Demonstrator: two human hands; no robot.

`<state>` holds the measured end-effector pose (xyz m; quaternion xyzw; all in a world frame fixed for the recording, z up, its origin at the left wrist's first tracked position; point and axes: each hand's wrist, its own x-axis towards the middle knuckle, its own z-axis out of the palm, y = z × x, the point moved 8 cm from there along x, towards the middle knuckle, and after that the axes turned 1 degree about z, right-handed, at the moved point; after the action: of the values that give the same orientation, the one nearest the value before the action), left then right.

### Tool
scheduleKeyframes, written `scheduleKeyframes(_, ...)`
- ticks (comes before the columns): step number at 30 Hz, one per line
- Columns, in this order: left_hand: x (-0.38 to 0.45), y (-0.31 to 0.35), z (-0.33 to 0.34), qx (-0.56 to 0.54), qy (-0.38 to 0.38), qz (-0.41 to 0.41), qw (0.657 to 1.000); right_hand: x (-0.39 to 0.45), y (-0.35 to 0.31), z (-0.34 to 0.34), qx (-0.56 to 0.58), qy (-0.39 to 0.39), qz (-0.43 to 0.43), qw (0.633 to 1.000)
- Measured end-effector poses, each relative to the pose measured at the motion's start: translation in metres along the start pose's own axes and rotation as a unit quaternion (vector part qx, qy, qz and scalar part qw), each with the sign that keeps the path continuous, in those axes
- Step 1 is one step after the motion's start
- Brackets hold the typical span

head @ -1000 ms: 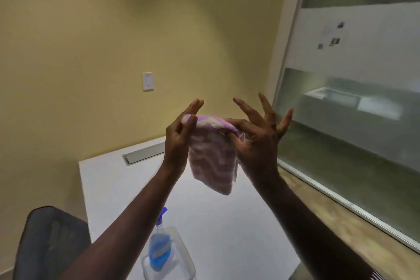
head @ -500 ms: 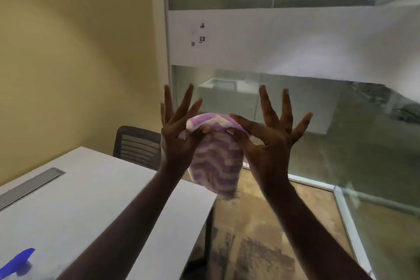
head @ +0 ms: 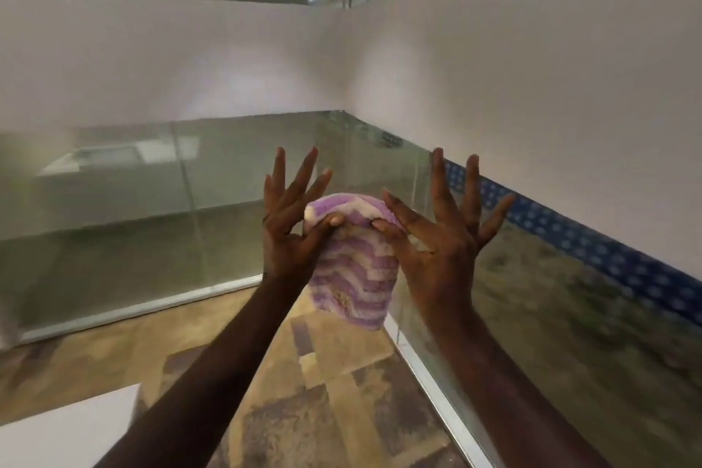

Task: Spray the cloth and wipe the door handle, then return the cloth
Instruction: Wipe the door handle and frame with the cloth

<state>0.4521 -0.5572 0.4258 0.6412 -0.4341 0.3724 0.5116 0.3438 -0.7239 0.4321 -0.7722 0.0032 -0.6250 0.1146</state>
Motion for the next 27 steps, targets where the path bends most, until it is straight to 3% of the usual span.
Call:
scheduleKeyframes(4,0.011,0.009,0.092,-0.194,-0.033,-0.021,0.980,-0.003,0.057,-0.046,-0.095,0.012,0.028,0.995)
scheduleKeyframes(9,0.014,0.041,0.190,-0.401,-0.098,-0.052,0.909,-0.007,0.098,-0.110,-0.209,0.023,0.084,0.974)
scheduleKeyframes(14,0.006,0.085,0.266,-0.497,-0.167,-0.036,0.850,-0.024,0.106,-0.177,-0.340,0.040,0.139,0.929)
scheduleKeyframes(21,-0.038,0.189,0.321,-0.526,-0.274,0.031,0.804,-0.067,0.090,-0.275,-0.495,0.070,0.218,0.838)
scheduleKeyframes(27,-0.081,0.255,0.366,-0.583,-0.331,-0.019,0.742,-0.104,0.102,-0.342,-0.496,0.109,0.315,0.802)
